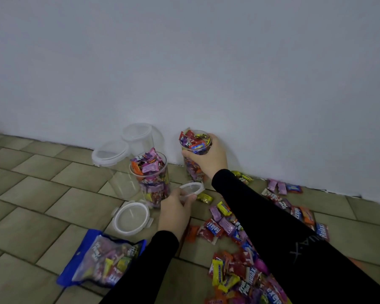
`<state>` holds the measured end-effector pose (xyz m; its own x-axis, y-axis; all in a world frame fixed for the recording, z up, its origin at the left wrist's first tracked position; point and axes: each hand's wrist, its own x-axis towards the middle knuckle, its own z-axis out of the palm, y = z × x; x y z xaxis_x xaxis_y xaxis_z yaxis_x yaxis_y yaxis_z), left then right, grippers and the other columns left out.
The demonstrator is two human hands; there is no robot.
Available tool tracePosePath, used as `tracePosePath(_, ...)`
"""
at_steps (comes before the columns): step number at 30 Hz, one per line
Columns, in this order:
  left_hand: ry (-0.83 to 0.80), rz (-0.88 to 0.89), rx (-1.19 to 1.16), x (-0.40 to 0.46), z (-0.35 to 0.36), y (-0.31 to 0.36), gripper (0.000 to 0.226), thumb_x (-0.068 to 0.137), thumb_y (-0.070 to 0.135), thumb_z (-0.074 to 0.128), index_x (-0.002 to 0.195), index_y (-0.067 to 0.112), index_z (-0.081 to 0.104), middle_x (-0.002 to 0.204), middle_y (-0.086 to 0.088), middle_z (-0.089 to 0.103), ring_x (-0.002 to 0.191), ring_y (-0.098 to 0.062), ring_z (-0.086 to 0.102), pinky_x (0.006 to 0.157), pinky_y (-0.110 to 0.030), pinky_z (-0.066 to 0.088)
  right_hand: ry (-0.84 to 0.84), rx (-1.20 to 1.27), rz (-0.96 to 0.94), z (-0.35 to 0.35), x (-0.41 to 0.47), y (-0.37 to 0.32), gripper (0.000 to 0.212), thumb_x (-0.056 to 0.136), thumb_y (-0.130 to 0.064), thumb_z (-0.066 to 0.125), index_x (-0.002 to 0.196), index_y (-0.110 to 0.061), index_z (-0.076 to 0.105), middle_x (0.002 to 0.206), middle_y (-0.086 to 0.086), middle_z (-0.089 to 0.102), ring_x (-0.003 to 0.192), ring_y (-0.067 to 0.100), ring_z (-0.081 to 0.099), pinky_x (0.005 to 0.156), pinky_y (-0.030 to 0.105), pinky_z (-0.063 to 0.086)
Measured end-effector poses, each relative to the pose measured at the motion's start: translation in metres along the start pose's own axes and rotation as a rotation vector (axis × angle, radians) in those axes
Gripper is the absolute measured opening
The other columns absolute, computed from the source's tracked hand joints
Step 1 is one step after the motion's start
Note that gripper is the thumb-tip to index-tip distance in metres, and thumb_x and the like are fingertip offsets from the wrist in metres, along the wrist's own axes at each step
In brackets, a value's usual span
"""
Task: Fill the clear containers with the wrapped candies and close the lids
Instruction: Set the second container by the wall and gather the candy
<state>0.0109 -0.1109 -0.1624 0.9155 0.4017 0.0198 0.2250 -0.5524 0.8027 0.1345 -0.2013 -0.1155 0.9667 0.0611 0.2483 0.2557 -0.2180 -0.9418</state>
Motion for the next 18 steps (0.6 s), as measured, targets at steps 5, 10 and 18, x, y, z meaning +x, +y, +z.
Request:
tracePosePath(5, -0.057, 0.087, 0.376, 0.001, 0.006, -0.011, 0.014, 0.096, 0.012, 0.048, 0.105, 0.008, 0.058, 0.097, -0.016, 0.068, 0.093, -0.033, 0.064, 0.076, -0.039, 0.05, -0.02, -0.001, 0.022, -0.002, 0.003, 0.001, 0.07, 0.06, -0.036, 0.089, 0.119, -0.021, 0.054, 0.104, -0.012, 0.062, 0.092, 0.002, 0.059, 0.073, 0.006, 0.045)
tracePosePath(10, -0.102, 0.133, 0.566, 0.002, 0.015, -0.018, 0.016, 0.098, 0.014, 0.043, 0.101, 0.013, 0.059, 0.096, -0.009, 0.068, 0.091, -0.027, 0.064, 0.068, -0.032, 0.043, -0.025, -0.004, 0.031, 0.0, 0.0, 0.003, 0.069, 0.06, -0.035, 0.089, 0.117, -0.022, 0.054, 0.104, -0.01, 0.063, 0.093, 0.004, 0.06, 0.08, 0.015, 0.049)
tracePosePath(18, -0.115, 0.16, 0.74, 0.002, 0.016, -0.012, 0.021, 0.098, 0.027, 0.048, 0.107, 0.019, 0.066, 0.106, -0.005, 0.068, 0.099, -0.022, 0.065, 0.076, -0.031, 0.05, -0.022, -0.032, 0.064, -0.009, -0.009, 0.0, 0.073, 0.059, -0.037, 0.089, 0.12, -0.019, 0.054, 0.105, -0.009, 0.063, 0.092, 0.003, 0.059, 0.064, 0.0, 0.041)
